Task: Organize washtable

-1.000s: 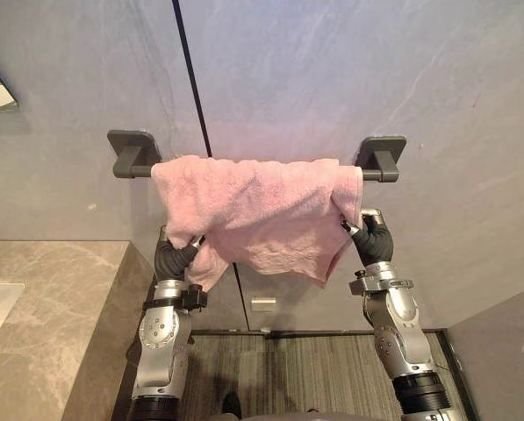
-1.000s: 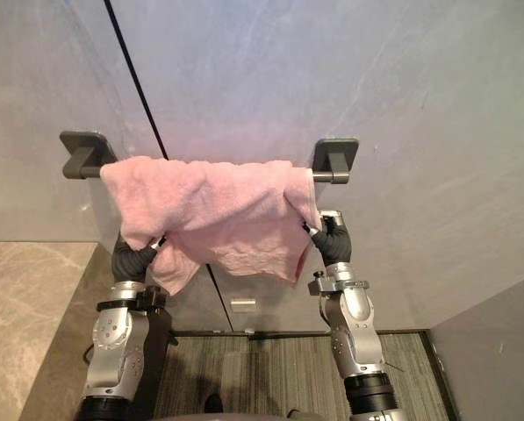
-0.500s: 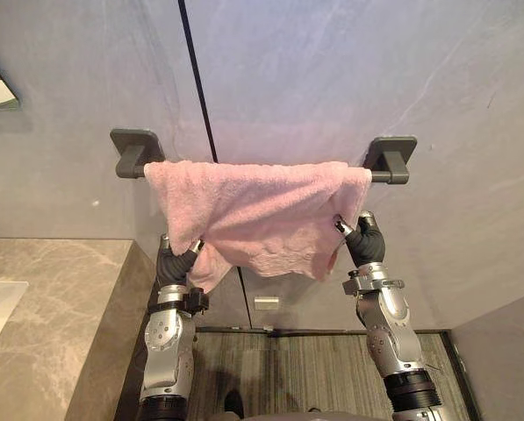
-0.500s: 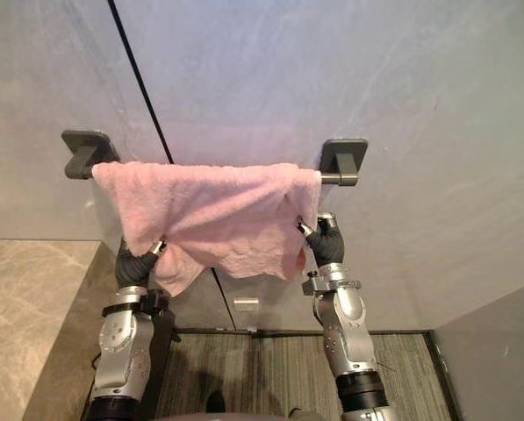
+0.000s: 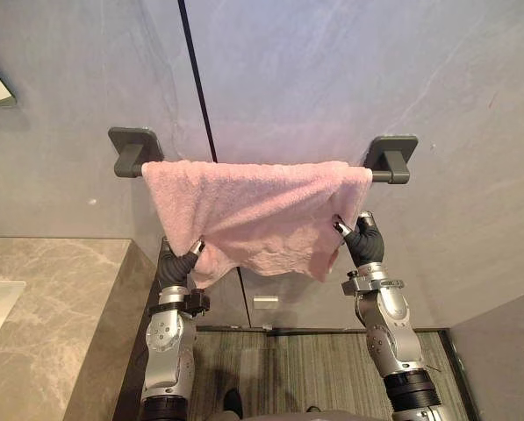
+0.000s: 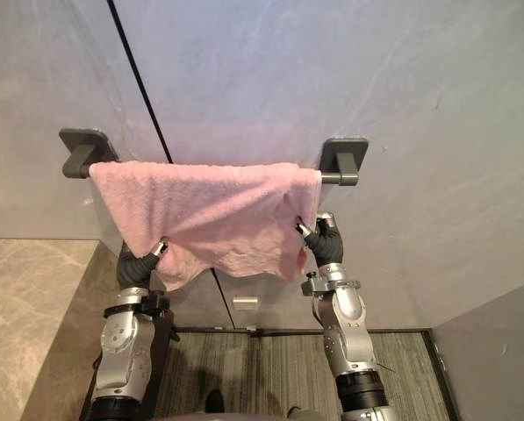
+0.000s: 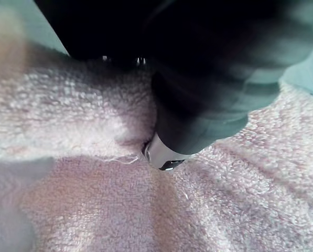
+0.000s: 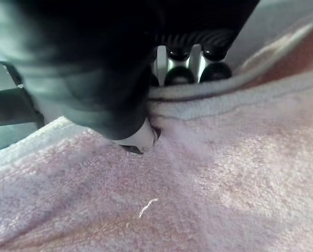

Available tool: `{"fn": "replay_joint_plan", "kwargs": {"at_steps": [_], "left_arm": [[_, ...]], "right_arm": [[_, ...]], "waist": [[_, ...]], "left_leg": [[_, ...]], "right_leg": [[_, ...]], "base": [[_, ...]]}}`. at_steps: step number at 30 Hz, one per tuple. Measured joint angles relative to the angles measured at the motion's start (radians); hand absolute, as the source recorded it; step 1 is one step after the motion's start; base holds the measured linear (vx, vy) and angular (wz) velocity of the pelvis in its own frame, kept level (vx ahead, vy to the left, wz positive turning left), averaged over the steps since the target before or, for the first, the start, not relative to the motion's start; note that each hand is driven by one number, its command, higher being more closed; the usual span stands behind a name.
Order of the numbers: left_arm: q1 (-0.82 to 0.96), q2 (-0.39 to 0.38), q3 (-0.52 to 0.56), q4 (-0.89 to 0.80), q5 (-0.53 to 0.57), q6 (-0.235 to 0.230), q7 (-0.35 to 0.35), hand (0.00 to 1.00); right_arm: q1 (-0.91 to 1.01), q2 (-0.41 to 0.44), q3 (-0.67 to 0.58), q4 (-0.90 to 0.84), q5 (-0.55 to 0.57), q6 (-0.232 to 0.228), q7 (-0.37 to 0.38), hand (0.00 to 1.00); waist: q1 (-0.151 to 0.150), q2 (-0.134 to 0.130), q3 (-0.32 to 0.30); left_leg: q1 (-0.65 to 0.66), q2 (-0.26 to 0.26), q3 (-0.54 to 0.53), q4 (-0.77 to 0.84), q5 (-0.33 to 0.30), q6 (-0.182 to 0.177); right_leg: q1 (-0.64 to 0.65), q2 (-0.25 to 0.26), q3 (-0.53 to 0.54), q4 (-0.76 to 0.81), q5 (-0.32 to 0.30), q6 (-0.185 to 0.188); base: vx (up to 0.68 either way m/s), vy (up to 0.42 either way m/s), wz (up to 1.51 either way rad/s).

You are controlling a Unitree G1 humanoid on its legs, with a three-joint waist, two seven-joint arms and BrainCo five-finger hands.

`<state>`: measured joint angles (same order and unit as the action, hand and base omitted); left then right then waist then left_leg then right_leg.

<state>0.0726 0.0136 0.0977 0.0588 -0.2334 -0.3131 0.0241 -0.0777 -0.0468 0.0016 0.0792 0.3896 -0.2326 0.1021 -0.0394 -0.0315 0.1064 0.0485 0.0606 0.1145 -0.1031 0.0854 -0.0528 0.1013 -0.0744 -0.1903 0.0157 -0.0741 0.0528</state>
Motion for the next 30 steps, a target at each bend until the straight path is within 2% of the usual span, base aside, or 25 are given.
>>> {"fn": "replay_joint_plan", "kwargs": {"at_steps": [9, 13, 26, 30], "left_arm": [[0.055, 0.004, 0.027, 0.013, 0.001, 0.005, 0.024, 0.0], [0.09, 0.007, 0.029, 0.013, -0.002, 0.023, 0.028, 0.0], [0.146, 0.007, 0.025, 0.013, -0.015, 0.033, 0.022, 0.0], [0.15, 0.007, 0.048, 0.013, -0.042, 0.033, 0.023, 0.0]], "right_arm": [[0.054, -0.002, -0.041, 0.045, -0.03, 0.006, -0.044, 0.0], [0.114, 0.0, -0.044, 0.054, -0.051, 0.015, -0.078, 0.0], [0.215, 0.022, -0.047, 0.013, -0.122, 0.025, -0.09, 0.0], [0.242, 0.023, -0.126, -0.021, -0.127, 0.025, -0.109, 0.0]], "waist": [[-0.001, -0.001, 0.001], [-0.001, -0.001, 0.001], [-0.001, -0.001, 0.001], [-0.001, -0.001, 0.001]], "left_leg": [[0.0, 0.0, 0.003, 0.002, 0.0, 0.0], [0.001, 0.002, 0.007, 0.003, -0.002, -0.002], [0.002, 0.004, 0.014, 0.006, -0.009, -0.003], [0.004, 0.003, 0.015, 0.006, -0.009, -0.003]], "right_leg": [[-0.001, 0.0, 0.002, -0.001, 0.0, 0.0], [-0.002, 0.002, 0.005, -0.001, 0.0, 0.0], [-0.002, 0.002, 0.011, -0.007, 0.0, -0.001], [-0.001, 0.002, 0.012, -0.006, 0.0, -0.001]], "base": [[0.0, 0.0, 0.0], [0.0, 0.0, -0.01], [0.0, 0.0, -0.01], [0.0, 0.0, 0.0]]}}
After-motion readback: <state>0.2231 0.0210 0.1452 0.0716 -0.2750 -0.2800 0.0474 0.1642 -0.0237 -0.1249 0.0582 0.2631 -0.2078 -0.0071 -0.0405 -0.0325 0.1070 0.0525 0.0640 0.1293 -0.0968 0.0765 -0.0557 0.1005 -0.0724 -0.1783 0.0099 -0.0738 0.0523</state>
